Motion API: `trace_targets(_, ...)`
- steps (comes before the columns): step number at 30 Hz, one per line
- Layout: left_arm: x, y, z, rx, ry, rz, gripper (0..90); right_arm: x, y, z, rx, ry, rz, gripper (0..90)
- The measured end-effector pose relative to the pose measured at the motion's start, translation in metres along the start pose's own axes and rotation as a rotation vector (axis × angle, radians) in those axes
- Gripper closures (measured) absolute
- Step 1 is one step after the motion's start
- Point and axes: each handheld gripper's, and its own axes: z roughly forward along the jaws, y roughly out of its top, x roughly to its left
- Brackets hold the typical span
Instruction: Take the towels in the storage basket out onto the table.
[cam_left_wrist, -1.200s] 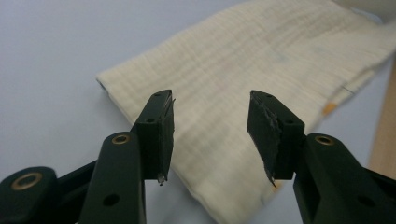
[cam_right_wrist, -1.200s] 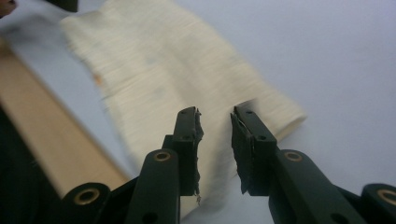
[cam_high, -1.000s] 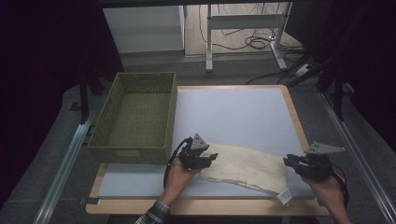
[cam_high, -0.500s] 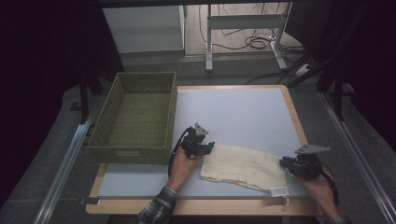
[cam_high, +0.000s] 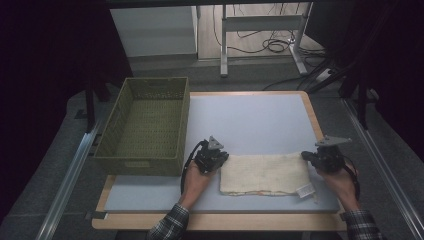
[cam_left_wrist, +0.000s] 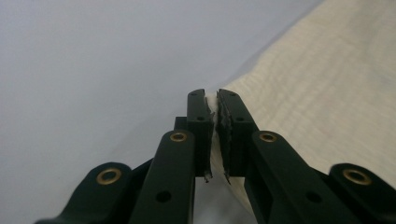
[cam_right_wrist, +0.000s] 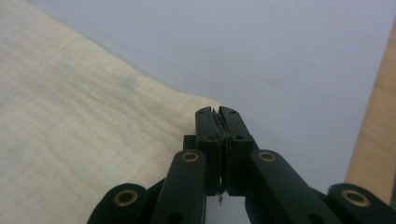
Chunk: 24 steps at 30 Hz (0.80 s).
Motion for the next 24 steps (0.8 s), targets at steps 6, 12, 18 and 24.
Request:
trace_targets(6, -0.007, -0.004, -0.001, 0.018, 0.047, 0.032, 76.2, -0.01, 0.011, 0.019, 0.01, 0.01, 0.034, 87.6)
trace_targets(12, 0.006, 0.001, 0.007, 0.013, 0.073, 0.019, 52.8, -0.013, -0.002, 0.027, 0.007, 0.026, 0.072, 84.5)
trace_targets(18, 0.017, -0.006, 0.022, 0.048, 0.065, -0.015, 40.2, -0.012, -0.002, 0.007, -0.022, 0.029, 0.073, 73.8)
trace_targets(24, 0.019, -0.006, 0.024, 0.05, 0.077, -0.035, 28.6, -0.003, -0.01, -0.002, -0.028, 0.058, 0.056, 61.9)
